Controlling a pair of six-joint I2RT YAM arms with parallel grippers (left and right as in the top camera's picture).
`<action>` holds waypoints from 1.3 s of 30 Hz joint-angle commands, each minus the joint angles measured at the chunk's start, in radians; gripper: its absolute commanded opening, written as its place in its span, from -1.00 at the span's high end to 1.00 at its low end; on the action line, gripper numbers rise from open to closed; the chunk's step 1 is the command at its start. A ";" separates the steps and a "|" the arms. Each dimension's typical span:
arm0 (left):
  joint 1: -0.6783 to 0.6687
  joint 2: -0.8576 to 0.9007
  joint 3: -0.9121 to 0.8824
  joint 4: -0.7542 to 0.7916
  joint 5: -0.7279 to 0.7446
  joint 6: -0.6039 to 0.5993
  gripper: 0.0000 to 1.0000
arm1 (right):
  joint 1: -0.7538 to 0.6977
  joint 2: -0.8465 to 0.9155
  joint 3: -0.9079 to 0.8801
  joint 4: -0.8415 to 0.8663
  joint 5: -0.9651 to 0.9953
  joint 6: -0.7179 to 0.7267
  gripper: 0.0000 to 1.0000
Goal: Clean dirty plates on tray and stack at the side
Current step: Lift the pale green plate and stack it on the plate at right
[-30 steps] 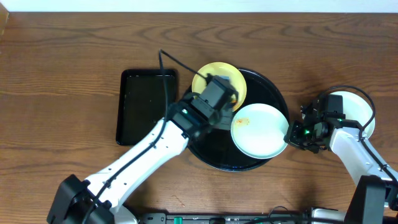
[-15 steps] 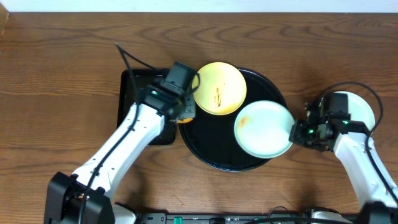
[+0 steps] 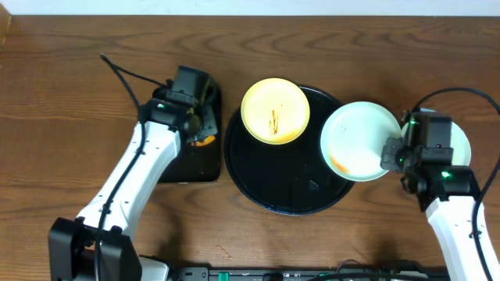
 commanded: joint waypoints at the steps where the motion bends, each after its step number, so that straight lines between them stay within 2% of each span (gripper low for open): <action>1: 0.030 -0.001 0.006 -0.003 -0.012 0.010 0.85 | 0.111 -0.012 0.043 0.013 0.249 -0.068 0.97; 10: 0.032 0.000 0.006 -0.003 -0.012 0.010 0.85 | 0.429 0.014 0.043 0.017 0.560 -0.230 0.98; 14: 0.032 0.000 0.006 -0.003 -0.012 0.010 0.85 | 0.521 0.047 0.043 0.025 0.766 -0.232 0.98; 16: 0.032 -0.001 0.006 -0.003 -0.012 0.010 0.85 | 0.537 0.055 0.043 0.032 0.801 -0.232 0.98; 23: 0.032 0.000 0.006 -0.003 -0.012 0.010 0.85 | 0.553 0.058 0.043 0.082 0.826 -0.302 0.98; 27: 0.032 -0.001 0.006 -0.003 -0.012 0.010 0.85 | 0.553 0.059 0.043 0.093 0.824 -0.292 0.98; 32: 0.032 0.000 0.006 -0.003 -0.012 0.010 0.85 | 0.519 0.059 0.043 0.094 0.705 -0.124 0.98; 39: 0.032 0.000 0.006 -0.004 -0.012 0.010 0.85 | 0.327 0.059 0.043 0.097 0.626 0.090 0.98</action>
